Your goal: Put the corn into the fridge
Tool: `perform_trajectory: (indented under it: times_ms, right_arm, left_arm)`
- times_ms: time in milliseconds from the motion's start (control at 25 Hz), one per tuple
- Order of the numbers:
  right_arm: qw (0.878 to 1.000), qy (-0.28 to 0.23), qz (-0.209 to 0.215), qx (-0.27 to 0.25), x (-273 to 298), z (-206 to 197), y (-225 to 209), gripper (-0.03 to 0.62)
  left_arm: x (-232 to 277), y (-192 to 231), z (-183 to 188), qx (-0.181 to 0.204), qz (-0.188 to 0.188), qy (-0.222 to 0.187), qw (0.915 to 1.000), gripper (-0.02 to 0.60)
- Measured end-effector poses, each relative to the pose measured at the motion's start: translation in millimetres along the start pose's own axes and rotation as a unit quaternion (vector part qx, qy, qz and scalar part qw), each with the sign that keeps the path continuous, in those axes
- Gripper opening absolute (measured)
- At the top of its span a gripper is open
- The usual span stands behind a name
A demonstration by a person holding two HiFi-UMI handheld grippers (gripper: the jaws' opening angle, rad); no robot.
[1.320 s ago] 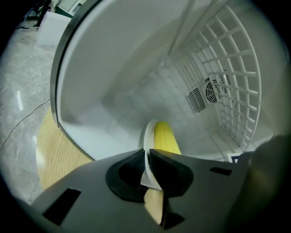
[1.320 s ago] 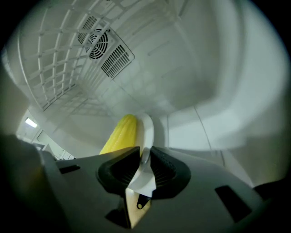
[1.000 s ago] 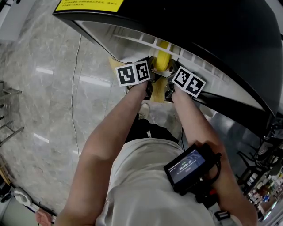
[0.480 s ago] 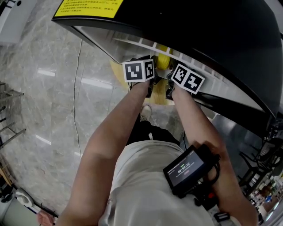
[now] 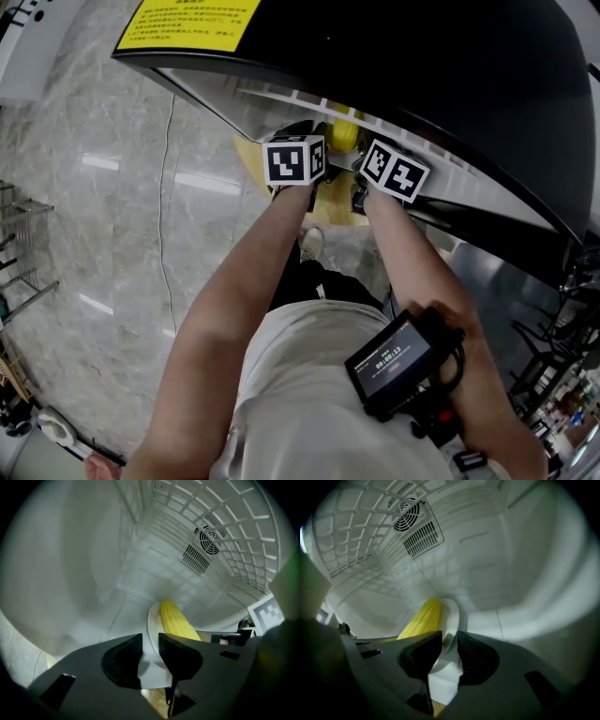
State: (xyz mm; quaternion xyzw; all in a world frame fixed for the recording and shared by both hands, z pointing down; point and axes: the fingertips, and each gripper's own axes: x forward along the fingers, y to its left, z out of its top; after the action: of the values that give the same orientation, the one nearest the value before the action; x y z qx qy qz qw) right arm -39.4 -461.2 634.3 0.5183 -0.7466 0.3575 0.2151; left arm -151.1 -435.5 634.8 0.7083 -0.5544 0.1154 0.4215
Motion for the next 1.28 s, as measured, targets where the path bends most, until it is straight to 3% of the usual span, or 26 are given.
perform_trajectory:
  times_ms: [240, 520, 600, 720, 880, 1000, 1280]
  right_arm:
    - [1.0, -0.029, -0.002, -0.012, -7, 7, -2, 0.081]
    - [0.998, -0.051, 0.01, -0.018, -31, 9, 3, 0.078]
    - [0.998, -0.054, 0.015, -0.026, -33, 6, 6, 0.048]
    - [0.997, -0.056, 0.024, -0.041, -36, -1, 10, 0.02]
    - [0.996, -0.055, 0.043, -0.06, -49, -9, 19, 0.02]
    - [0.995, -0.053, 0.06, -0.066, -61, -17, 26, 0.007]
    - [0.988, -0.063, 0.116, -0.086, -94, -26, 48, 0.006]
  left_arm:
    - [-27, 14, 12, 0.011, 0.001, -0.062, 0.998, 0.089]
    - [-72, 24, 6, 0.023, -0.004, -0.107, 0.994, 0.087]
    - [-83, 28, 1, 0.029, -0.006, -0.118, 0.9926, 0.087]
    - [-95, 35, -12, 0.026, 0.0, -0.125, 0.9918, 0.08]
    - [-112, 32, -32, 0.006, 0.01, -0.129, 0.9916, 0.009]
    - [-125, 25, -45, -0.002, 0.003, -0.13, 0.9915, 0.008]
    - [-163, -4, -61, 0.038, -0.024, -0.14, 0.9891, 0.009]
